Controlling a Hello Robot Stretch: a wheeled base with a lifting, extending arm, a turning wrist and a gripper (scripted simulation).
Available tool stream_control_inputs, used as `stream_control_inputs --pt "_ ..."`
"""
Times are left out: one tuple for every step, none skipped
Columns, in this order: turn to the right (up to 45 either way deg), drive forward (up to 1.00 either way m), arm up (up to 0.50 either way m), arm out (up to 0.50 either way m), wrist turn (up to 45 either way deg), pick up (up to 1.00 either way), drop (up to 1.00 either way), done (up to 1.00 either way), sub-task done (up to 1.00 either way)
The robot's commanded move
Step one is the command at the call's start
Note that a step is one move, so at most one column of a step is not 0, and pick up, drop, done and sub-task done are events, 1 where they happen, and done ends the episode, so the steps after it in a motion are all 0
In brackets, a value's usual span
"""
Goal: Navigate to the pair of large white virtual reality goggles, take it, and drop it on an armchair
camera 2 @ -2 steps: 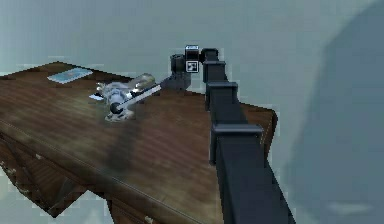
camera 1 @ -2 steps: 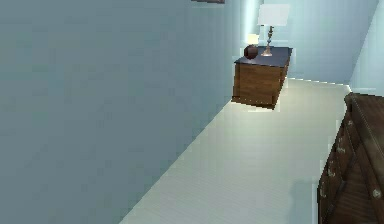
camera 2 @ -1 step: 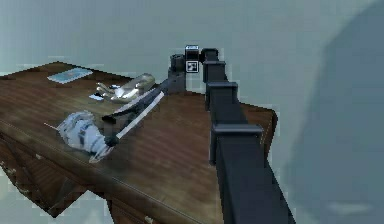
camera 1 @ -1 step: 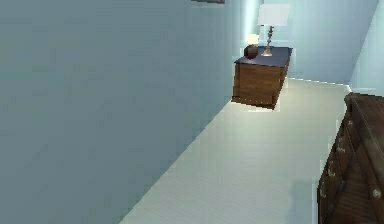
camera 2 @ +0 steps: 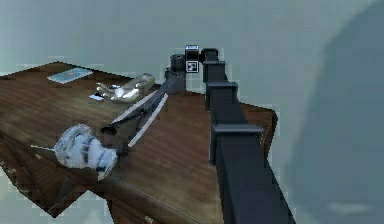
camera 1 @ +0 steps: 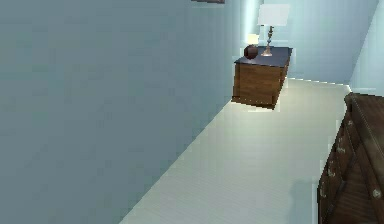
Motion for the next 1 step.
stream_control_inputs --pt "0.0 0.00 0.00 -0.42 0.0 0.00 0.00 0.00 0.00"
